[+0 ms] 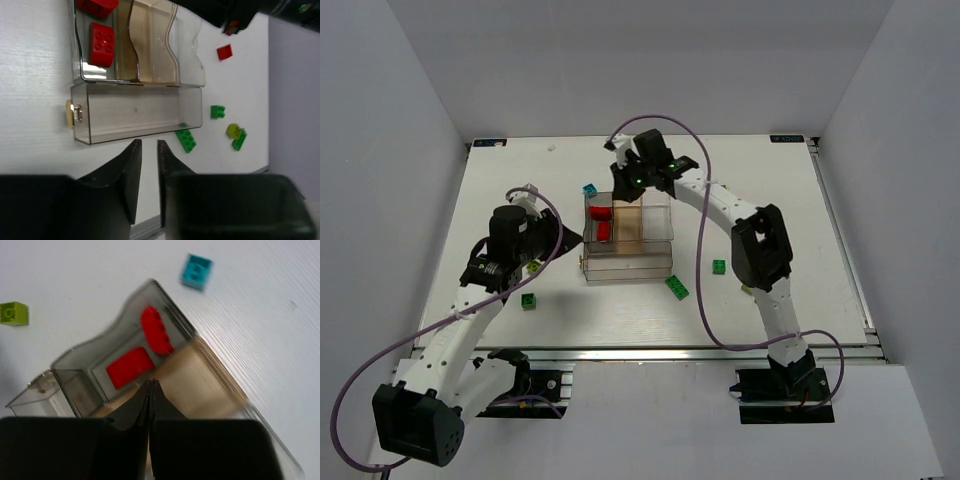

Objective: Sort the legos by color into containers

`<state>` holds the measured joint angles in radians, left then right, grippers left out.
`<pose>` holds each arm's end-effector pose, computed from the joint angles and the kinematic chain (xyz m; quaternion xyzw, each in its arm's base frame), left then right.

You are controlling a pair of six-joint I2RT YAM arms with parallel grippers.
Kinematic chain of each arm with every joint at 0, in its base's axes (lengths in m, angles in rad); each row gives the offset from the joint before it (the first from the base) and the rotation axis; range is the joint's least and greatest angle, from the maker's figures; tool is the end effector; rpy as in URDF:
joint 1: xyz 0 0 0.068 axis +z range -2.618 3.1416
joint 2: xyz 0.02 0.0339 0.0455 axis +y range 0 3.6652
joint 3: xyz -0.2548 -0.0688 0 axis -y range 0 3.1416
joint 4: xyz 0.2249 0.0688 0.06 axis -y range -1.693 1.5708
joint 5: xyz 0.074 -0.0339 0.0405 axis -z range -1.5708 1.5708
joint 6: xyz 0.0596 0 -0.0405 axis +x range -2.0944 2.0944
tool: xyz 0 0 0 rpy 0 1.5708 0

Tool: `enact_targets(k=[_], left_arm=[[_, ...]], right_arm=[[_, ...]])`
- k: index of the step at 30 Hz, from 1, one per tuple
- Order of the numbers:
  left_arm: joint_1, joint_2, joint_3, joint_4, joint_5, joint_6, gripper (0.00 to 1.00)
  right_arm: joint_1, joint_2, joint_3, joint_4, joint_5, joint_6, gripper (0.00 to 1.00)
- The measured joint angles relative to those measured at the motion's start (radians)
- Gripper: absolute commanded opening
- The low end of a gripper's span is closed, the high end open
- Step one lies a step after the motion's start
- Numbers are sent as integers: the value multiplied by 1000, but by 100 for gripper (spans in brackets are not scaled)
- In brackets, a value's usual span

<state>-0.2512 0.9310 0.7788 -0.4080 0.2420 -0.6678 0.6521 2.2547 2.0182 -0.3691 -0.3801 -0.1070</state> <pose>0.2008 -0.0663 0.2730 -0.1225 0.8619 -0.3078 0.3838 0.3999 0.3332 0.2430 -0.4037 0.7755 0.2838 0.3939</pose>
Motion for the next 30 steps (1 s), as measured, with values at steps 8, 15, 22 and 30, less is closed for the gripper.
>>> enact_targets(k=[8, 15, 22, 30], left_arm=[[0, 71, 0, 58, 49, -8, 53], [0, 70, 0, 31, 28, -16, 71], [0, 70, 0, -77, -71, -11, 73], [0, 19, -6, -165, -142, -12, 73]], right_arm=[[-291, -307, -321, -14, 68, 72, 79], [-441, -419, -523, -93, 68, -65, 89], [-418, -295, -567, -139, 125, -193, 85], [-424, -236, -521, -137, 213, -262, 82]])
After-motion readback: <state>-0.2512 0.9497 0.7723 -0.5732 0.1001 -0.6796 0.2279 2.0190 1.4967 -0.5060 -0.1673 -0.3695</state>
